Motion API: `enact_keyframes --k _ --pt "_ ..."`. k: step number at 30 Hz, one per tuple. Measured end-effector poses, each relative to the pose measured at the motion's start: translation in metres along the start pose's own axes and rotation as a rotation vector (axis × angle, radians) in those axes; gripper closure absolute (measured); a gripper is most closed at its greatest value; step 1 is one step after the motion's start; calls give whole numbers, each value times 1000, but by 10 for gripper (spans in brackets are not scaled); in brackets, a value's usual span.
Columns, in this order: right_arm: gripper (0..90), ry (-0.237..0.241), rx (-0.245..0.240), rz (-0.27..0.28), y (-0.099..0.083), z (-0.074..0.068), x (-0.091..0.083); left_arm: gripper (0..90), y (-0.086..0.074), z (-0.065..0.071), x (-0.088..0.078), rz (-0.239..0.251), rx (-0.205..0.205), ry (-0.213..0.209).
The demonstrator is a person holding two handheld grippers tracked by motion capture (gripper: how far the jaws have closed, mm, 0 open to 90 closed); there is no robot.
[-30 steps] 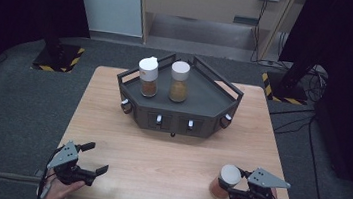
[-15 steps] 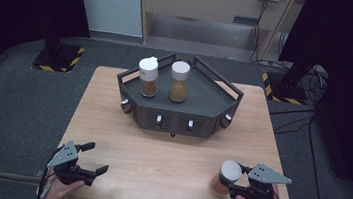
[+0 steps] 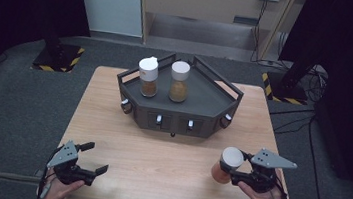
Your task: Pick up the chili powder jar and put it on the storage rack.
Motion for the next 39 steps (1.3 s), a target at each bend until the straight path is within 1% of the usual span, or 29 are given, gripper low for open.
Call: enact_keyframes --k 7,23,27,32,39 --pt "333 -15 -23 0 25 1 0 7 0 0 0 0 -3 -2" --pt "333 -9 -12 5 83 15 -4 6 0 -1 1 -5 -5 -7" --pt "333 -5 -11 -4 96 18 -2 6 0 -1 1 -5 -6 -9" --pt "333 -9 -20 -9 113 18 3 6 0 -1 1 -5 -6 -7" --pt "333 -4 -10 -16 135 22 15 6 0 -1 1 -5 -6 -8"
Point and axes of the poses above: each handheld gripper's, and its own axes: x roughly forward along the jaws, y roughly out of its top, z roughly to its right, the point moved 7 cm from there along x, roughly forward along the jaws, and after that the axes turned 3 degrees about -y, right-handed, at the moved point
